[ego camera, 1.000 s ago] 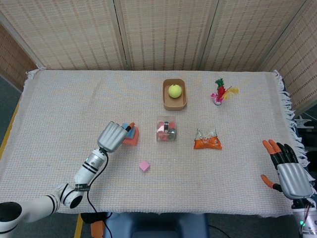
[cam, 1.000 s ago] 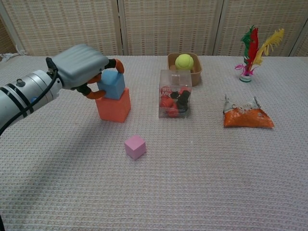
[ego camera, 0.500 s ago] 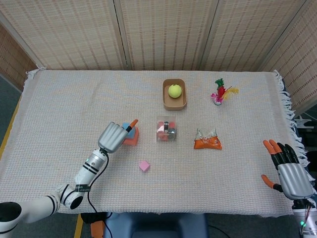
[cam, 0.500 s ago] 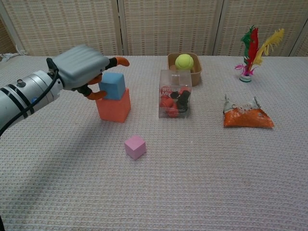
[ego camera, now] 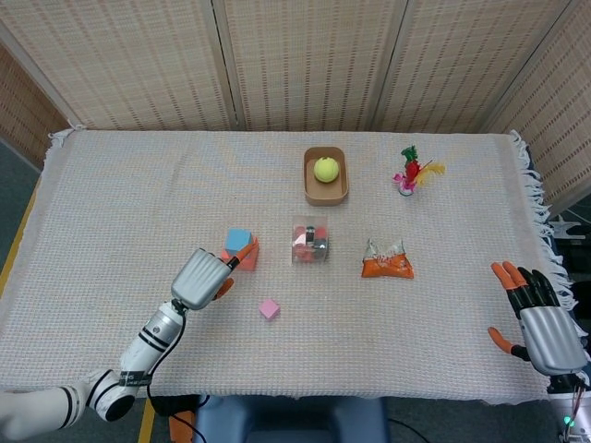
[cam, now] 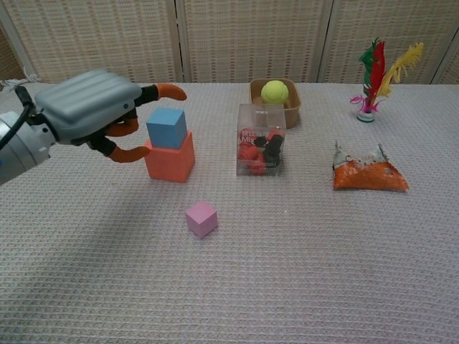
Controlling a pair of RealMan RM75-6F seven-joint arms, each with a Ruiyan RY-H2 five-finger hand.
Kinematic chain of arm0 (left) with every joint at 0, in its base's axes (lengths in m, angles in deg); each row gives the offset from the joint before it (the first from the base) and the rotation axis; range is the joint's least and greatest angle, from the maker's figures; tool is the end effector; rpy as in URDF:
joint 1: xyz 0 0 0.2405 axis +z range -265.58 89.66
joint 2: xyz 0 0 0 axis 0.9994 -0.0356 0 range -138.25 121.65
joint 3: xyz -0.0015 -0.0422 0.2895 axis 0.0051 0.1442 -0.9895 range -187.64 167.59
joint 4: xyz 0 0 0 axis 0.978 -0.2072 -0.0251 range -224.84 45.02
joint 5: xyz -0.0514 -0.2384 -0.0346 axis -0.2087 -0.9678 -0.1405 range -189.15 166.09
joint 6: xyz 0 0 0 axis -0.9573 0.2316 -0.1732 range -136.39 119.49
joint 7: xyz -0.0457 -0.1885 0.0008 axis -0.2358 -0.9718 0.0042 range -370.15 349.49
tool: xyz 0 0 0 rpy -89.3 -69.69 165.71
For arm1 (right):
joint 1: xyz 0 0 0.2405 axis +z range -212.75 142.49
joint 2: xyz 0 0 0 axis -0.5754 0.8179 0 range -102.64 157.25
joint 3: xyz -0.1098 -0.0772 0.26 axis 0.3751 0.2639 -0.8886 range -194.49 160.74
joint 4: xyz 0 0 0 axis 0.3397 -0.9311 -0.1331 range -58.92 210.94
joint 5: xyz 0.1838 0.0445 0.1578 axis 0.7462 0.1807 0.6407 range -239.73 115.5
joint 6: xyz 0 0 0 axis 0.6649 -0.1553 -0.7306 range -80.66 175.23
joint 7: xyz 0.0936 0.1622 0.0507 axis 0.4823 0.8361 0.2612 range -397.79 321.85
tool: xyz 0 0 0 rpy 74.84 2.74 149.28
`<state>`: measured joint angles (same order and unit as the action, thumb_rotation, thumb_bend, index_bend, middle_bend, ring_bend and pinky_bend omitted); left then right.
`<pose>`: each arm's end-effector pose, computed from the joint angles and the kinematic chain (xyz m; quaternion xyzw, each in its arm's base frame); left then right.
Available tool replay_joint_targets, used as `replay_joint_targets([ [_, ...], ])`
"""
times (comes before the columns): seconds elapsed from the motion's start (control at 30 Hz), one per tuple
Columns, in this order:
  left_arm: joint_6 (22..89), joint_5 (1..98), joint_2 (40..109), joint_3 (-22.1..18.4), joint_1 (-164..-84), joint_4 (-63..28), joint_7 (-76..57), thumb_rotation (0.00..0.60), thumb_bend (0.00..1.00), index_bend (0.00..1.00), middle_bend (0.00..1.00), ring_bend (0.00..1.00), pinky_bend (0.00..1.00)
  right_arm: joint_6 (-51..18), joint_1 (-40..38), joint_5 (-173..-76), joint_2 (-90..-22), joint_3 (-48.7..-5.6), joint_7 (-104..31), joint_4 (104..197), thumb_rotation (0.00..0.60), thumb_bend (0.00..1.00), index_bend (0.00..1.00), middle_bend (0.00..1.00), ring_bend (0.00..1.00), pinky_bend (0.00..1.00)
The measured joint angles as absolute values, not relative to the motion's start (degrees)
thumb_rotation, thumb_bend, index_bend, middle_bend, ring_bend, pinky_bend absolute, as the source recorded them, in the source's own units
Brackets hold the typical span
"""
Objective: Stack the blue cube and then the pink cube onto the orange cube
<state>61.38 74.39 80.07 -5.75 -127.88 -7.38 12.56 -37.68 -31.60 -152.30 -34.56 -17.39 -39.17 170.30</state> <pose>-0.1409 0.3840 -0.0440 -0.7744 -0.1729 -0.4337 0.4270 -0.3504 -0.2176 0.1389 0.6248 -0.3827 0.3745 0.5682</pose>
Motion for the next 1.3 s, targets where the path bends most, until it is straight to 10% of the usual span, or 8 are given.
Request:
replay_joint_targets([
  [0.43, 63.18, 79.64, 76.98, -15.36, -119.85, -7.33, 4.18, 0.6, 0.33, 0.16, 1.0, 1.0, 1.0, -37.81, -31.79, -154.25, -34.73, -16.36, -39.51, 170.84, 0.6, 0.14, 0.0, 0.0, 0.0, 0.0],
  [1.3, 51.31, 77.33, 89.05, -8.8, -126.01, -14.23, 10.08, 0.6, 0.33, 0.2, 1.0, 1.0, 1.0, -36.43, -31.35, -153.27, -33.7, -16.44, -38.61, 171.17, 0.6, 0.14, 0.0, 0.0, 0.0, 0.0],
])
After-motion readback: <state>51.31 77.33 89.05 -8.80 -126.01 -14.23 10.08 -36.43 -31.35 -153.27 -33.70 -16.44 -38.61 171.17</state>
